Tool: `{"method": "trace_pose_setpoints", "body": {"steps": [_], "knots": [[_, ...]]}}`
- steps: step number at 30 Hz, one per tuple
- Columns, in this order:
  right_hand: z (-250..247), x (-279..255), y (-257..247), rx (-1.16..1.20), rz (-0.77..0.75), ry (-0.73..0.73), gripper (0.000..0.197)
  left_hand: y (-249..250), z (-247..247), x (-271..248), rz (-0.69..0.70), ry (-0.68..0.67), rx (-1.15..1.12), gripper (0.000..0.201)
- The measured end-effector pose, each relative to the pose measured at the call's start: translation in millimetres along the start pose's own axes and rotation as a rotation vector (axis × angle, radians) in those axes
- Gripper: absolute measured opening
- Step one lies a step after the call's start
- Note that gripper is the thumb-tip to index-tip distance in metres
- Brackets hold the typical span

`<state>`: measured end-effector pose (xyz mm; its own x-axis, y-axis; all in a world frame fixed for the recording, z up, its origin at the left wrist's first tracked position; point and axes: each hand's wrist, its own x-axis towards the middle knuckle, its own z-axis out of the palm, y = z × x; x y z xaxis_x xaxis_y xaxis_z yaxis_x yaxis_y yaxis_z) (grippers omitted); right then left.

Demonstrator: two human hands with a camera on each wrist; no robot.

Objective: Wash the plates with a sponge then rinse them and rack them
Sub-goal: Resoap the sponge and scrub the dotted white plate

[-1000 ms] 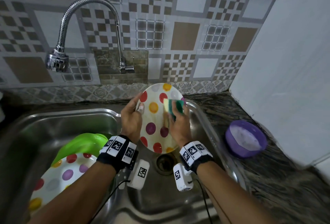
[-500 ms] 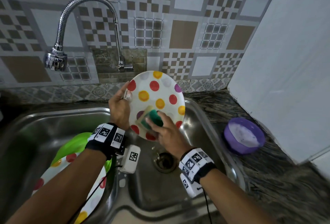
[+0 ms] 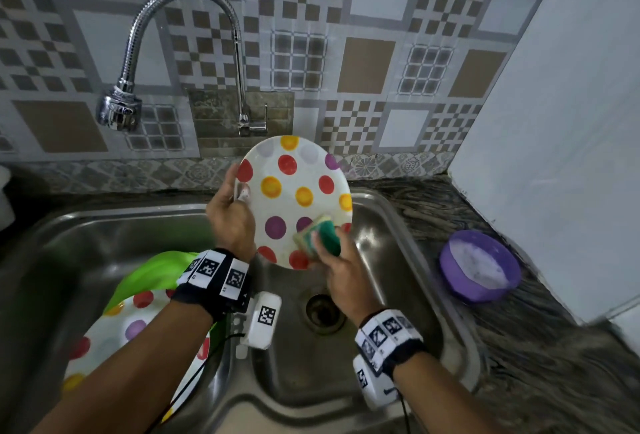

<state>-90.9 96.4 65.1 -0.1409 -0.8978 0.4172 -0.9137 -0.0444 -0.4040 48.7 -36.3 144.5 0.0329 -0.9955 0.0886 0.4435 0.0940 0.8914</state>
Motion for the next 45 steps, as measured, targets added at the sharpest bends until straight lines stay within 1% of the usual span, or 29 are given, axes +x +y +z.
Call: {"method": "trace_pose_setpoints", "body": {"steps": [1, 2, 3, 6, 8, 10, 11, 12, 14, 16, 17, 18, 19, 20, 21, 22, 23, 24, 25, 26, 27, 29, 31, 33, 34, 37, 39, 42, 45], "knots": [[11.7, -2.2, -4.6, 0.097, -0.006, -0.002, 0.054, -3.8, 2.7, -0.2, -0.009, 0.04, 0.002, 0.039], [18.7, -2.9, -9.8, 0.145, -0.003, 0.059, 0.053, -8.1, 4.2, -0.9, -0.028, 0.081, -0.014, 0.039], [23.2, -3.1, -11.4, 0.155, 0.016, 0.102, 0.052, -12.2, 4.9, -2.3, -0.041, 0.105, -0.04, 0.039], [17.3, -0.7, -20.6, 0.083, 0.02, 0.092, 0.041, -16.1, 1.4, -9.9, -0.044, 0.095, 0.0, 0.041], [9.2, -1.6, -18.3, -0.015, -0.033, 0.088, 0.048, -18.8, -5.1, -7.8, -0.084, -0.017, 0.007, 0.043], [0.5, -2.6, -13.5, -0.024, -0.044, 0.065, 0.061, -18.9, -10.9, -3.3, -0.206, -0.16, -0.029, 0.038], [-1.2, -2.2, -8.4, -0.054, -0.053, 0.08, 0.063, -19.5, -11.8, 0.6, -0.242, -0.228, 0.01, 0.035], [-4.1, -1.8, -4.8, -0.082, -0.063, 0.102, 0.061, -18.4, -13.5, 1.8, -0.245, -0.321, 0.158, 0.034], [-11.7, -3.9, 3.4, -0.099, -0.091, 0.092, 0.061, -15.2, -18.0, 7.0, -0.151, -0.467, 0.608, 0.031], [-22.3, -4.7, 10.5, -0.076, -0.112, 0.049, 0.062, -9.7, -25.7, 10.7, -0.097, -0.605, 0.865, 0.014], [-28.2, -5.8, 11.8, -0.061, -0.113, 0.045, 0.061, -4.5, -26.9, 11.0, -0.137, -0.702, 0.906, 0.006], [-31.8, -5.5, 15.1, -0.037, -0.102, 0.049, 0.059, -0.9, -27.5, 13.0, -0.115, -0.806, 0.948, 0.009], [-35.3, -4.8, 17.0, -0.01, -0.095, 0.059, 0.057, -0.2, -27.2, 15.4, -0.071, -0.882, 0.949, 0.008], [-37.7, -3.0, 19.1, 0.008, -0.096, 0.067, 0.054, 0.2, -25.2, 16.7, 0.013, -0.913, 0.928, 0.008], [-38.8, -1.7, 20.2, 0.018, -0.098, 0.066, 0.052, -0.3, -23.4, 16.0, 0.062, -0.867, 0.849, 0.014], [-37.9, -1.9, 20.7, 0.027, -0.099, 0.069, 0.05, -2.3, -22.6, 14.9, 0.09, -0.818, 0.83, 0.014], [-36.8, -1.7, 20.9, 0.045, -0.093, 0.072, 0.05, -6.2, -21.0, 16.6, 0.196, -0.774, 0.874, 0.013], [-35.8, -2.3, 20.5, 0.073, -0.087, 0.08, 0.05, -5.9, -20.8, 15.6, 0.328, -0.753, 1.001, 0.014], [-34.9, -3.4, 20.6, 0.105, -0.079, 0.087, 0.05, -12.5, -22.1, 18.2, 0.439, -0.778, 1.125, 0.015], [-34.6, -3.9, 21.4, 0.131, -0.079, 0.096, 0.051, -15.3, -23.5, 19.9, 0.522, -0.741, 1.331, 0.017], [-35.8, -4.5, 21.9, 0.148, -0.076, 0.107, 0.051, -14.3, -23.3, 17.8, 0.574, -0.682, 1.434, 0.015], [-41.4, -2.8, 25.1, 0.18, -0.056, 0.136, 0.051, -14.0, -20.9, 14.6, 0.632, -0.635, 1.363, 0.011], [-50.5, 0.2, 29.4, 0.205, -0.029, 0.162, 0.049, -16.5, -20.5, 15.4, 0.607, -0.766, 1.193, 0.013], [-58.5, 3.3, 33.0, 0.204, -0.003, 0.155, 0.049, -15.6, -22.3, 16.8, 0.339, -0.9, 0.968, 0.014], [-61.0, 5.4, 34.6, 0.221, 0.022, 0.149, 0.051, -15.0, -22.5, 16.5, 0.262, -0.915, 0.952, 0.014], [-62.8, 13.6, 39.1, 0.241, 0.124, 0.232, 0.054, -13.7, -16.7, 9.5, 0.322, -0.85, 1.073, 0.016], [-60.6, 20.3, 35.8, 0.205, 0.165, 0.309, 0.054, -10.9, -11.2, 1.5, 0.327, -0.796, 0.992, 0.021], [-52.9, 26.1, 17.5, 0.185, 0.167, 0.344, 0.057, -13.7, -6.3, -6.5, 0.326, -0.752, 0.868, 0.035], [-40.5, 29.1, 0.3, 0.17, 0.11, 0.348, 0.055, -17.4, -7.6, -9.4, 0.23, -0.77, 0.751, 0.033]]}}
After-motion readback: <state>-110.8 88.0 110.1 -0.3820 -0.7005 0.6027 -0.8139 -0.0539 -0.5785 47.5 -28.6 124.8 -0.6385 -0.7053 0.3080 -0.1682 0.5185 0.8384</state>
